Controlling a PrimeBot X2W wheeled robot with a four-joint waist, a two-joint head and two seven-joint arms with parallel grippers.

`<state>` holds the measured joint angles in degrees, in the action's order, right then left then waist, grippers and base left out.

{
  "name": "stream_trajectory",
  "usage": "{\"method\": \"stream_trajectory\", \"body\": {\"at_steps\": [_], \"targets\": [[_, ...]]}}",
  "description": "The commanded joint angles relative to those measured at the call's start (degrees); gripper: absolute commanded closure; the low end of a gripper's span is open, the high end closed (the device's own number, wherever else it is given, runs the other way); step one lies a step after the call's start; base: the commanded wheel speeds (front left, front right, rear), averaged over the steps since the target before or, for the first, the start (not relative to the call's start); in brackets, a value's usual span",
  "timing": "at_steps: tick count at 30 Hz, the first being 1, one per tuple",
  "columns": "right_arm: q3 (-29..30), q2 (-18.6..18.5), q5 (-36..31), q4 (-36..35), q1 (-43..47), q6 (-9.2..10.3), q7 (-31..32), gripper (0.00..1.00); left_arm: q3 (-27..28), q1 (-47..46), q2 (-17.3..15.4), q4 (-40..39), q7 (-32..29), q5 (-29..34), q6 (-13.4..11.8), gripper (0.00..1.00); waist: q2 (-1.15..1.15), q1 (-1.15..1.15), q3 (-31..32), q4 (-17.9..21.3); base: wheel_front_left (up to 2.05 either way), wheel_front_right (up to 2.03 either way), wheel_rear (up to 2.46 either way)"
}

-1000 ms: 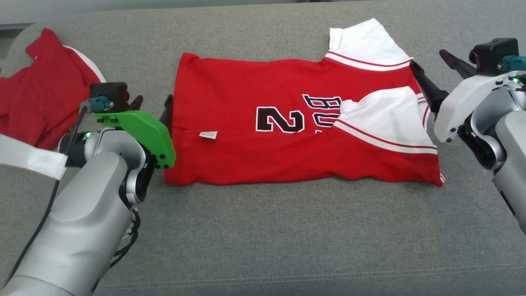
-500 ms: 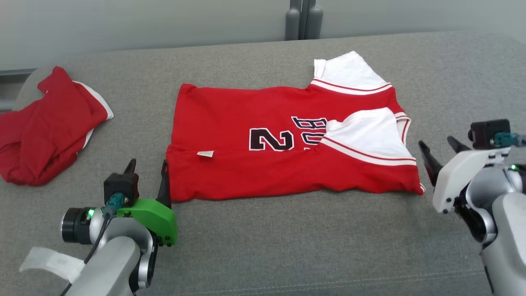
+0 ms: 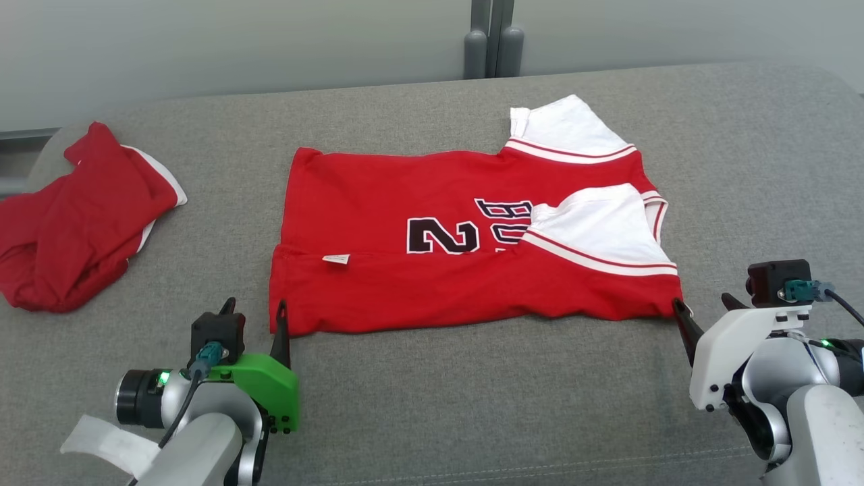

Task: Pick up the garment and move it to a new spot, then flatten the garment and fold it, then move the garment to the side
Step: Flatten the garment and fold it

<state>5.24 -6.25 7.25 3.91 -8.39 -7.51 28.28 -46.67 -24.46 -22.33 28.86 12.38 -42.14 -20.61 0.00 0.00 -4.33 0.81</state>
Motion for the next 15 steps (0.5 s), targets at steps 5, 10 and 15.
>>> {"method": "stream_trajectory", "body": {"at_steps": [5,10,15], "targets": [[1.37,1.57,-3.2,2.21,-1.74,0.03,0.47,0.0,-1.2,-3.54,1.48,4.58,-3.86,-0.63,2.01,0.0,0.0,0.0,-0.77,-0.03,0.0,0.0,0.0],[2.29,2.81,-6.14,7.03,-4.87,0.03,0.88,0.0,-2.24,-6.79,3.52,9.86,-9.71,-2.58,4.64,0.0,0.0,0.0,-1.9,0.18,0.0,0.0,0.0],[2.45,3.02,-7.83,10.56,-7.33,0.04,0.75,0.0,-2.48,-9.12,4.98,13.14,-12.73,-3.3,5.26,0.0,0.0,0.0,-2.62,0.31,0.0,0.0,0.0]]}}
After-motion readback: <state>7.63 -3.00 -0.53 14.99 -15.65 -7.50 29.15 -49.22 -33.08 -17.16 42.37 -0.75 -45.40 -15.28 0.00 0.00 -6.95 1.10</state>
